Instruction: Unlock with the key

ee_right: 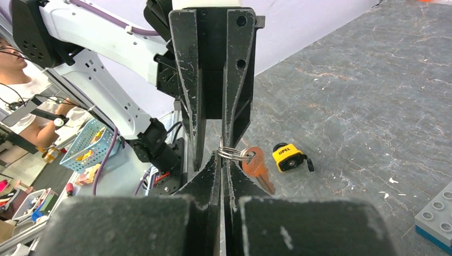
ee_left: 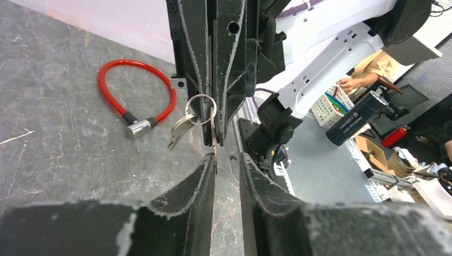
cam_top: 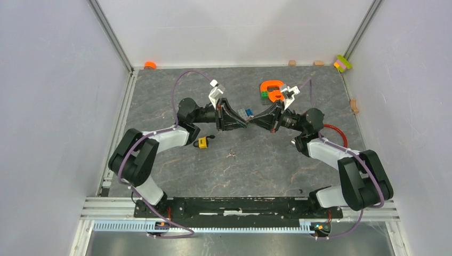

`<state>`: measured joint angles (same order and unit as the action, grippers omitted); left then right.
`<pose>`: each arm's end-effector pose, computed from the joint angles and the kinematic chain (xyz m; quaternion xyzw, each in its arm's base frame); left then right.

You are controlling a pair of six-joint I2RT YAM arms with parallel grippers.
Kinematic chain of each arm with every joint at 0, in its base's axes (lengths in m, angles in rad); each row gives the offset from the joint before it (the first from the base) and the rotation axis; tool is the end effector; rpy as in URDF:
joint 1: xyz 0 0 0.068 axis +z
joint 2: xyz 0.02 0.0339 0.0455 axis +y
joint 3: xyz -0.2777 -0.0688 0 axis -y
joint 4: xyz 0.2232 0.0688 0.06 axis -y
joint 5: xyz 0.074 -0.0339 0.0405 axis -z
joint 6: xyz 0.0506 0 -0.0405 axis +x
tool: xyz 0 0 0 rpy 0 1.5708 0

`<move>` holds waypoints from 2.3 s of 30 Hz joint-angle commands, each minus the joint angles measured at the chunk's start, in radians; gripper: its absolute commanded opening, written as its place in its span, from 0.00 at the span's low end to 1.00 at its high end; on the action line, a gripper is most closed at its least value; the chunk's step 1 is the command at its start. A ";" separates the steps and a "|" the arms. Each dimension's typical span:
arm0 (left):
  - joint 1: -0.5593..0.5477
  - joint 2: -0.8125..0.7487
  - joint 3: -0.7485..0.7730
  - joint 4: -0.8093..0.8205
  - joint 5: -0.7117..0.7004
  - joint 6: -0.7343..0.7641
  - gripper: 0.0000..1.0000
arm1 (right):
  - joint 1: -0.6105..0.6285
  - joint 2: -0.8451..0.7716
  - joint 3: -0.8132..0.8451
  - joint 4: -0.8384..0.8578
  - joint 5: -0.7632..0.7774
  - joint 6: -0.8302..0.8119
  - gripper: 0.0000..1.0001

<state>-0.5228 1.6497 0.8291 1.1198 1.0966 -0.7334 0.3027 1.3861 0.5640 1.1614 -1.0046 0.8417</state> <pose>0.2641 -0.2041 0.2966 0.3638 0.5480 -0.6539 0.3737 0.2357 0.1183 0.2975 -0.2441 0.5926 0.6212 0.4510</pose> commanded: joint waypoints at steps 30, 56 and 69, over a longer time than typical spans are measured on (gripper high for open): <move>-0.017 -0.044 0.030 -0.121 -0.032 0.092 0.02 | 0.021 -0.132 -0.020 -0.227 0.036 -0.282 0.27; -0.108 -0.097 0.526 -2.233 -0.322 1.436 0.02 | 0.096 -0.184 0.255 -1.132 0.006 -1.121 0.71; -0.248 -0.115 0.571 -2.480 -0.709 1.487 0.02 | 0.202 0.144 0.015 -0.022 -0.272 -0.316 0.82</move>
<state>-0.7197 1.5639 1.3460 -1.2507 0.5529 0.7265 0.4568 1.4364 0.6296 0.5415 -1.1980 0.0975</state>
